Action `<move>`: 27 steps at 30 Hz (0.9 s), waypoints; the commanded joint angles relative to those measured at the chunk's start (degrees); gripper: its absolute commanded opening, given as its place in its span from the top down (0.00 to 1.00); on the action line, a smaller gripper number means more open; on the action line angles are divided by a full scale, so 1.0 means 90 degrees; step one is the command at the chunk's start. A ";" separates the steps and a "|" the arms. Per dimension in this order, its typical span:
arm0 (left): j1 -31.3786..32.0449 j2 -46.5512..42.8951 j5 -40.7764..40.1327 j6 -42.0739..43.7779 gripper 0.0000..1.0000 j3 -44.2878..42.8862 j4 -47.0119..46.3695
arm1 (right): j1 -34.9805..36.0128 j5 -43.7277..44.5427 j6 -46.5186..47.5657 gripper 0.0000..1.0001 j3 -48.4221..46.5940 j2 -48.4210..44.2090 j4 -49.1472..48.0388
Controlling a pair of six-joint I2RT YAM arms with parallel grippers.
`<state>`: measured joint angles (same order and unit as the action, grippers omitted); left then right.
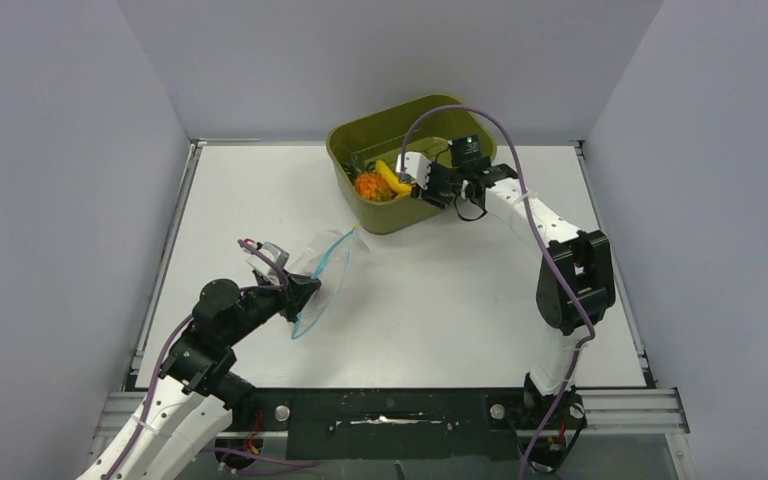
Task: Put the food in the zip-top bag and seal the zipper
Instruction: Move the bin to the center of the board.
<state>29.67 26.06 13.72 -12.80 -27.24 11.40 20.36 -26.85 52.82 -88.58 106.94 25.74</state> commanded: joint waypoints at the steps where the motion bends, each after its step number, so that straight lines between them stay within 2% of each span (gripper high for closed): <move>1: -0.0007 -0.0078 -0.0140 0.0113 1.00 -0.0049 -0.0236 | 0.0385 0.0513 -0.1014 0.67 0.0258 -0.0396 -0.0110; 5: -0.0009 -0.0109 -0.0175 0.0113 1.00 -0.0051 -0.0212 | 0.0706 0.0930 -0.1713 0.73 0.0397 -0.0460 -0.0257; 13: -0.0006 -0.0282 -0.0528 0.0133 1.00 -0.0129 -0.0016 | 0.1327 0.1748 -0.3312 0.75 0.0905 -0.0782 -0.0399; 20: -0.0011 -0.0835 -0.1609 0.0131 1.00 -0.0114 0.0151 | 0.1595 0.2815 -0.5000 0.76 0.2203 -0.1771 -0.0931; 24: -0.0015 -0.0926 -0.1677 0.0123 1.00 -0.0081 0.0130 | 0.1955 0.3351 -0.5706 0.75 0.2684 -0.2300 -0.0963; 27: -0.0016 -0.0848 -0.1675 0.0109 1.00 -0.0101 0.0139 | 0.2094 0.3582 -0.6197 0.75 0.2702 -0.2472 -0.0547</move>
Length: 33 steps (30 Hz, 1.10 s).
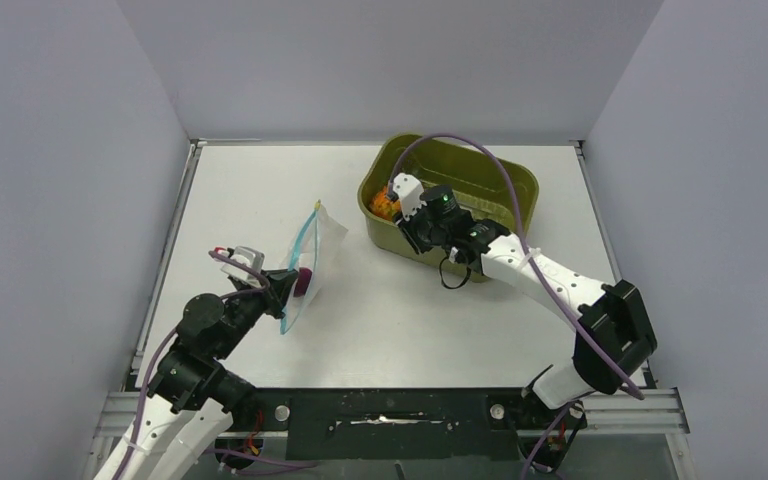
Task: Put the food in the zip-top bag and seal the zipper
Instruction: Move the bin to the center of the board.
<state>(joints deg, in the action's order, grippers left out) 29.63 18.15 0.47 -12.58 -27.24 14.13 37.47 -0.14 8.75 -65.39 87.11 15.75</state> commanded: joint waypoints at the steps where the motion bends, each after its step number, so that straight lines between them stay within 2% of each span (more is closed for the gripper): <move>1: -0.0019 0.0073 -0.0186 0.0089 1.00 -0.0103 -0.0166 | 0.0227 0.0700 -0.1471 0.75 0.0088 -0.0295 0.0721; 7: -0.0040 0.0141 -0.0124 0.0089 1.00 -0.0105 -0.0164 | 0.0601 0.1172 -0.2454 0.75 0.0059 -0.0503 0.1352; 11: -0.0040 0.0128 -0.0105 0.0074 1.00 -0.0098 -0.0170 | 0.0758 0.1211 -0.2654 0.71 0.0109 -0.0752 0.1403; 14: -0.0040 0.0148 -0.0051 0.0063 1.00 -0.0098 -0.0191 | 0.0787 0.1306 -0.2824 0.61 -0.0008 -0.0932 0.1386; 16: -0.0040 0.0177 0.0011 0.0060 1.00 -0.0089 -0.0217 | 0.0783 0.1383 -0.2969 0.58 -0.0118 -0.1045 0.1323; 20: -0.0040 0.0227 0.0145 0.0060 1.00 -0.0081 -0.0285 | 0.0771 0.1223 -0.3220 0.44 -0.0147 -0.1261 0.0849; 23: -0.0040 0.0224 0.0178 0.0060 1.00 -0.0072 -0.0301 | 0.0716 0.1200 -0.3616 0.40 -0.0064 -0.1447 0.0471; 25: -0.0040 0.0219 0.0178 0.0060 1.00 -0.0069 -0.0301 | 0.0624 0.1348 -0.4097 0.39 -0.0149 -0.1524 0.0474; 29: -0.0043 0.0219 0.0184 0.0060 1.00 -0.0050 -0.0341 | 0.0053 0.1720 -0.5708 0.34 -0.0537 -0.1467 0.1026; 33: -0.0050 0.0240 0.0211 0.0050 1.00 -0.0058 -0.0352 | -0.0576 0.1666 -0.6473 0.26 -0.0660 -0.1375 0.1171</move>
<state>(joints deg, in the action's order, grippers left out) 29.52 20.16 1.52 -12.60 -27.27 14.31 36.69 12.21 -38.06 -68.29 75.31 25.89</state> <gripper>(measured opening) 0.015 0.699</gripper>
